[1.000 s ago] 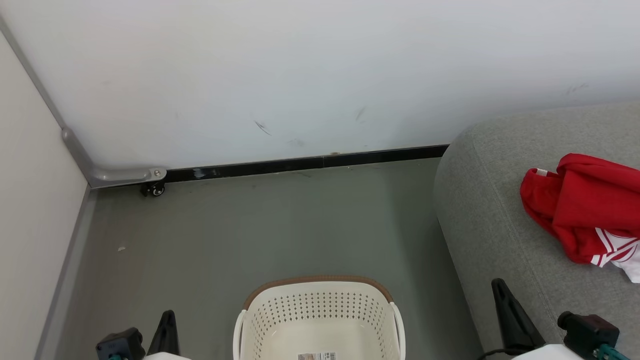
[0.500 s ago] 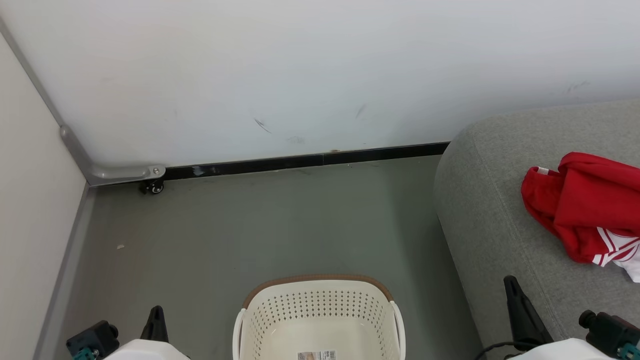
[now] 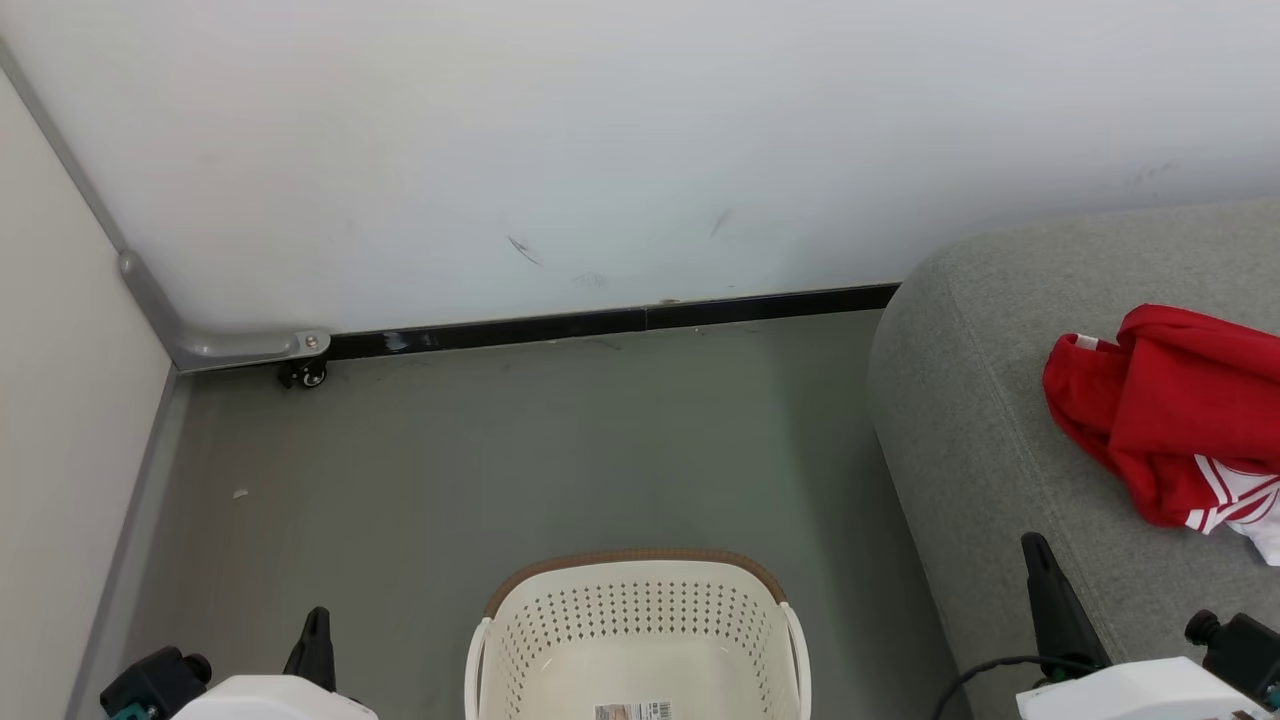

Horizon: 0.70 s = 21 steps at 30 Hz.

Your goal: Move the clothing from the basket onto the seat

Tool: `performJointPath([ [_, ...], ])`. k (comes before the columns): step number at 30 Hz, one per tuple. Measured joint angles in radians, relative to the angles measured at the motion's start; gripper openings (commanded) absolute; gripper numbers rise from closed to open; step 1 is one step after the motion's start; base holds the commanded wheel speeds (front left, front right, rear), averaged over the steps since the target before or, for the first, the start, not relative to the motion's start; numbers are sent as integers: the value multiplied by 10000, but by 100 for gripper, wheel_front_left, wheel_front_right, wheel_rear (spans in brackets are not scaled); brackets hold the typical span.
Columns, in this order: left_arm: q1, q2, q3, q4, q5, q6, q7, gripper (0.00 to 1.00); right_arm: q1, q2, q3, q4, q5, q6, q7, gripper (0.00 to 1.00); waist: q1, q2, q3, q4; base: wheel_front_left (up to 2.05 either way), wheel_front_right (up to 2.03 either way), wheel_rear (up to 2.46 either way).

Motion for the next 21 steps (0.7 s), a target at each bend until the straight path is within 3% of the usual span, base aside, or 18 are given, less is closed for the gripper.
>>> performJointPath([
  [4, -1, -13, 59, -58, -587, -178, 100, 0, -117, -10, -54, 15, 598, 0, 96, 0, -11, 0, 9, -3, 0, 0, 0],
  [21, -75, -56, 407, -303, -3080, -849, 571, 0, -538, -61, -280, 205, 3170, -2, 435, 0, -144, 0, 188, -15, 0, 0, 0],
])
